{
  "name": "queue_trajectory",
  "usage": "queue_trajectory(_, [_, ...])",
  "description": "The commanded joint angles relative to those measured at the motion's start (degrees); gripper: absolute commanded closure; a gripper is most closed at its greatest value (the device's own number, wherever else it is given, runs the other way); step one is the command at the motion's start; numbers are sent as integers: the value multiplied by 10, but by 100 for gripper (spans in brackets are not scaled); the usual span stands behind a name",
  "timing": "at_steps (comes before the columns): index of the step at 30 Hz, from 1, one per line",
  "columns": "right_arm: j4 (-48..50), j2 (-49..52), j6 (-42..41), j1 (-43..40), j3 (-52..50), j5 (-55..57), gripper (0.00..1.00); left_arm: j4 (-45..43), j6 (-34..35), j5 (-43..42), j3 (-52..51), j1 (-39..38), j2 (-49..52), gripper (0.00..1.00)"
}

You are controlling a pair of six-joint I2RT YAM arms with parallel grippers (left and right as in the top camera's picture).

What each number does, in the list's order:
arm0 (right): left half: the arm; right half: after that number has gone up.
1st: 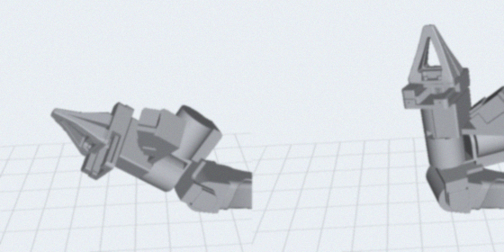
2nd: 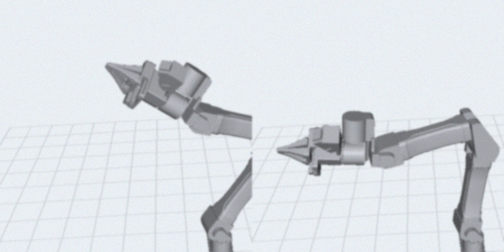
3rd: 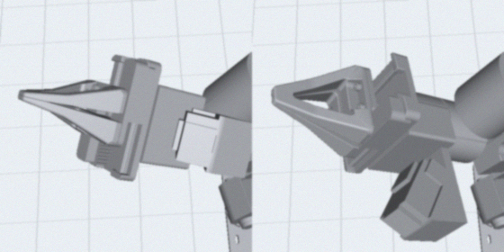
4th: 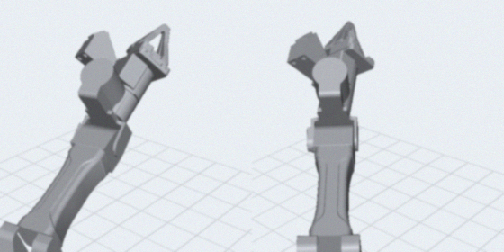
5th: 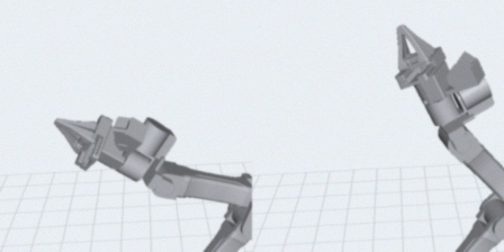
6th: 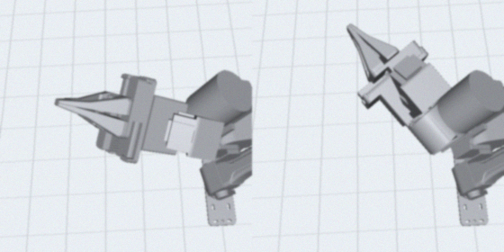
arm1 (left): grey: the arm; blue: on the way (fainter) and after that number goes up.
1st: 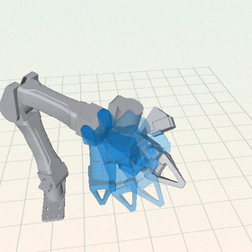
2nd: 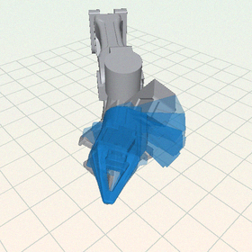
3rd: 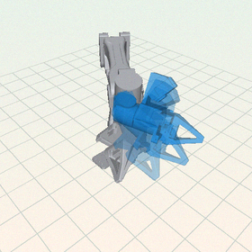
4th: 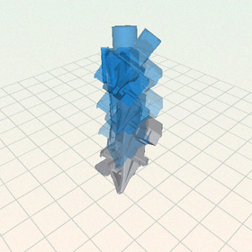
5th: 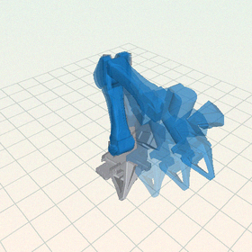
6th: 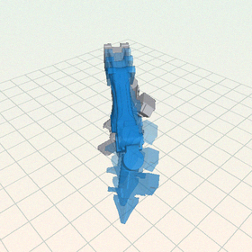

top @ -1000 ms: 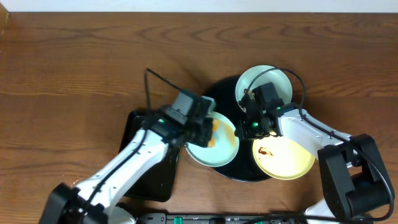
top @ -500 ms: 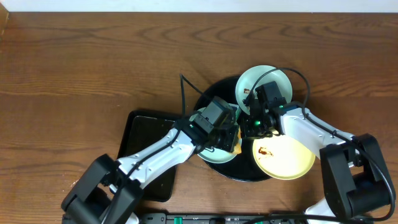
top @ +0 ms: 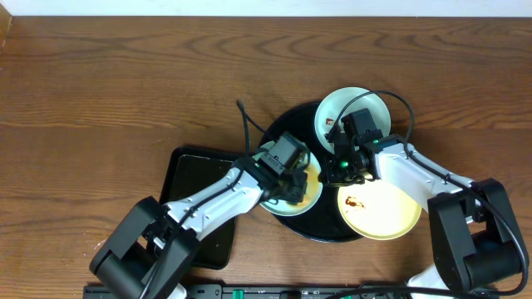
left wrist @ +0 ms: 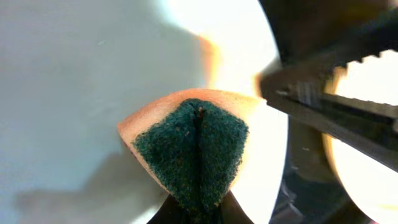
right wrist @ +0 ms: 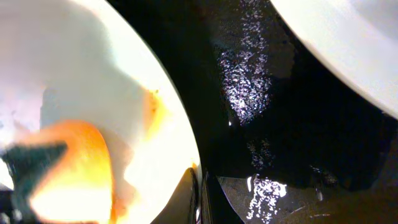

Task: Clean dirty plates on tray and stack at the side

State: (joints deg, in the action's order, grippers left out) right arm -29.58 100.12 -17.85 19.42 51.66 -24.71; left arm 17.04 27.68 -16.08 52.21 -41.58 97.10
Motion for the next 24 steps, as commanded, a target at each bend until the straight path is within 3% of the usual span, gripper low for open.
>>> queue_trajectory(1, [-6, 3, -6, -11, -2, 54, 99, 16, 5, 34, 2, 24, 0, 92])
queue_trajectory(15, [-10, 3, -6, -11, -2, 65, 99, 63, -5, 106, 7, 88, -1, 92])
queue_trajectory(24, [7, 3, -10, -11, -2, 65, 99, 135, -31, 105, 64, 95, -28, 93])
